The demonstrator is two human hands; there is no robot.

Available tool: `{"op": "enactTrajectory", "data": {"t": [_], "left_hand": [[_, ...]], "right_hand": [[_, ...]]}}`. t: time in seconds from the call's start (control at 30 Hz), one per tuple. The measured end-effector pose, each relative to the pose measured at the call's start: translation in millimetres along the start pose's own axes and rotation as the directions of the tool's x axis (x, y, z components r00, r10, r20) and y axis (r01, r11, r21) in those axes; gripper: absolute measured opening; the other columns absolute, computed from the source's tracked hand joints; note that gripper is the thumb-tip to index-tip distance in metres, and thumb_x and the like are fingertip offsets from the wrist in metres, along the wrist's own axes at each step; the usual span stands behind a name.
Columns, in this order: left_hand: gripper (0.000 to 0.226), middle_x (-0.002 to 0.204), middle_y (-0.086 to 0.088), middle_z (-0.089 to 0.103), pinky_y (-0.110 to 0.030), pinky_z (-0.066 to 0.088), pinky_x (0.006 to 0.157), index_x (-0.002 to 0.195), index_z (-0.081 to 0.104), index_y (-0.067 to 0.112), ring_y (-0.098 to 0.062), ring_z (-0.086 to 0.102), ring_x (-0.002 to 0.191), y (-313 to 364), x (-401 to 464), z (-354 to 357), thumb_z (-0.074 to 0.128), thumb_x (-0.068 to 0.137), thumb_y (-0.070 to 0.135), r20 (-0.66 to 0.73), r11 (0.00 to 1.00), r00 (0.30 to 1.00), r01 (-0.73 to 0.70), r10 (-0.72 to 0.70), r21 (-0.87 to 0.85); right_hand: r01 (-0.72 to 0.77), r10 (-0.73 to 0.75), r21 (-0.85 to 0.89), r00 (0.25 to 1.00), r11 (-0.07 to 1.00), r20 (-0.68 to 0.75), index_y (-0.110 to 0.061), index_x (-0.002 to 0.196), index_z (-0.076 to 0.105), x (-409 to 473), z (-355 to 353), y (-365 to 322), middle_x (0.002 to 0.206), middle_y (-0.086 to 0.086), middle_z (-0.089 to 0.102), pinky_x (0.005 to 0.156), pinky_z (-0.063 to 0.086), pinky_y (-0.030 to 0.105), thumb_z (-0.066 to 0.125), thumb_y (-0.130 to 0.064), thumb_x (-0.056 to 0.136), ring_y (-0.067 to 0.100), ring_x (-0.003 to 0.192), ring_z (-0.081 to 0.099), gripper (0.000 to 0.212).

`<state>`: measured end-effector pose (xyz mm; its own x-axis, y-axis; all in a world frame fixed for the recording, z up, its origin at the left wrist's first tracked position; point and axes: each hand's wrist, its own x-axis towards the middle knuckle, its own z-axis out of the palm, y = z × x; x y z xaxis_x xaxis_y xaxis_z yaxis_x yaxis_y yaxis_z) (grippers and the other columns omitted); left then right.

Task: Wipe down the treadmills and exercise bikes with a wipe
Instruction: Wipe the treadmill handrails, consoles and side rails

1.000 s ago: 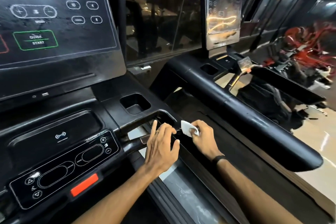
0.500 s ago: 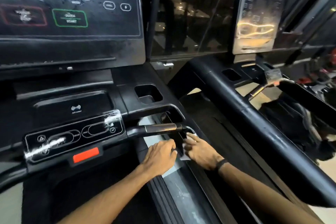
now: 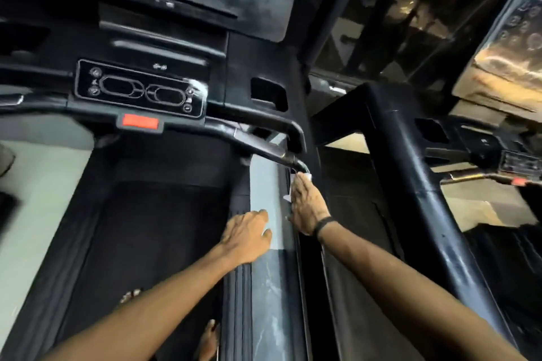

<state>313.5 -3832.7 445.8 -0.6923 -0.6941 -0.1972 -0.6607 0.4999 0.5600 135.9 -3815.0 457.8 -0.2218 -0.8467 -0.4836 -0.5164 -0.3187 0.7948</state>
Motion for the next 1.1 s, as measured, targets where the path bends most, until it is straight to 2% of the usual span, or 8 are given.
{"op": "enactTrajectory", "data": {"t": [0.17,0.33,0.43,0.53,0.73,0.87,0.9,1.1], "left_hand": [[0.043,0.129,-0.01,0.063,-0.037,0.041,0.099,0.134,0.05,0.011,-0.031,0.06,0.115,7.5,-32.6,9.6,0.048,0.098,0.034,0.024,0.997,0.999,0.031,-0.033,0.064],[0.072,0.148,-0.012,0.042,-0.043,0.024,0.117,0.155,0.016,0.012,-0.033,0.052,0.125,24.0,-73.7,13.9,0.051,0.096,0.033,0.004,1.0,1.0,-0.01,0.01,0.02],[0.086,0.158,-0.008,0.023,-0.045,0.012,0.123,0.158,0.001,0.014,-0.031,0.044,0.134,23.8,-120.9,25.6,0.055,0.095,0.034,0.012,0.997,0.998,-0.059,0.059,-0.058],[0.092,0.159,-0.008,0.018,-0.047,0.014,0.123,0.158,-0.004,0.013,-0.028,0.048,0.13,18.7,-164.8,41.3,0.057,0.093,0.037,-0.005,0.992,0.994,-0.105,0.105,-0.073],[0.094,0.155,-0.008,0.023,-0.052,0.016,0.122,0.158,-0.005,0.013,-0.025,0.058,0.115,11.3,-238.6,70.0,0.058,0.092,0.037,0.028,0.986,0.992,-0.118,0.122,-0.12],[0.092,0.152,-0.009,0.027,-0.051,0.017,0.122,0.158,-0.006,0.014,-0.024,0.057,0.114,18.3,-263.5,80.3,0.058,0.094,0.035,0.033,0.983,0.99,-0.134,0.14,-0.127],[0.092,0.152,-0.009,0.027,-0.05,0.017,0.122,0.158,-0.006,0.014,-0.024,0.057,0.115,16.9,-265.5,82.3,0.057,0.094,0.035,0.04,0.984,0.99,-0.128,0.134,-0.123],[0.09,0.151,-0.01,0.03,-0.052,0.016,0.122,0.157,-0.007,0.013,-0.023,0.059,0.113,33.6,-282.6,90.3,0.055,0.095,0.031,0.041,0.977,0.983,-0.172,0.179,-0.129]], "right_hand": [[0.037,-0.037,0.027,0.999,0.999,-0.03,-0.002,0.157,0.003,-42.3,7.8,-16.0,0.166,0.019,0.002,0.122,-0.007,0.054,0.012,-0.057,0.103,0.038,0.153,-0.005,0.077],[0.055,-0.055,-0.023,0.998,0.998,0.013,-0.005,0.157,0.002,-97.4,11.4,-49.2,0.167,0.015,0.002,0.121,-0.013,0.055,0.011,-0.057,0.104,0.036,0.153,-0.007,0.075],[0.067,-0.066,-0.043,0.998,0.997,0.023,-0.007,0.158,0.003,-140.8,10.5,-77.7,0.167,0.013,0.003,0.119,-0.018,0.056,0.009,-0.058,0.103,0.036,0.153,-0.008,0.075],[0.054,-0.054,-0.001,0.999,0.999,-0.009,-0.008,0.159,0.009,-185.8,19.9,-105.0,0.167,0.011,0.009,0.116,-0.022,0.058,0.013,-0.06,0.102,0.037,0.153,-0.006,0.076],[0.102,-0.096,0.106,0.994,0.989,-0.057,0.0,0.155,0.022,-272.4,34.8,-147.6,0.162,0.018,0.022,0.121,-0.008,0.057,0.026,-0.053,0.101,0.041,0.152,0.002,0.076],[0.124,-0.11,0.263,0.992,0.957,-0.069,-0.002,0.136,0.058,-319.5,43.4,-153.2,0.143,0.013,0.055,0.12,0.002,0.054,0.041,-0.042,0.093,0.035,0.145,0.033,0.062],[0.153,-0.121,0.285,0.985,0.946,-0.126,-0.004,0.131,0.064,-324.2,46.3,-155.4,0.139,0.01,0.059,0.12,0.006,0.052,0.04,-0.04,0.091,0.031,0.143,0.039,0.059],[0.235,-0.095,0.418,0.939,0.877,-0.329,-0.015,0.131,0.066,-378.0,63.0,-158.4,0.143,-0.003,0.057,0.116,0.022,0.041,0.039,-0.018,0.084,0.025,0.143,0.041,0.054]]}}
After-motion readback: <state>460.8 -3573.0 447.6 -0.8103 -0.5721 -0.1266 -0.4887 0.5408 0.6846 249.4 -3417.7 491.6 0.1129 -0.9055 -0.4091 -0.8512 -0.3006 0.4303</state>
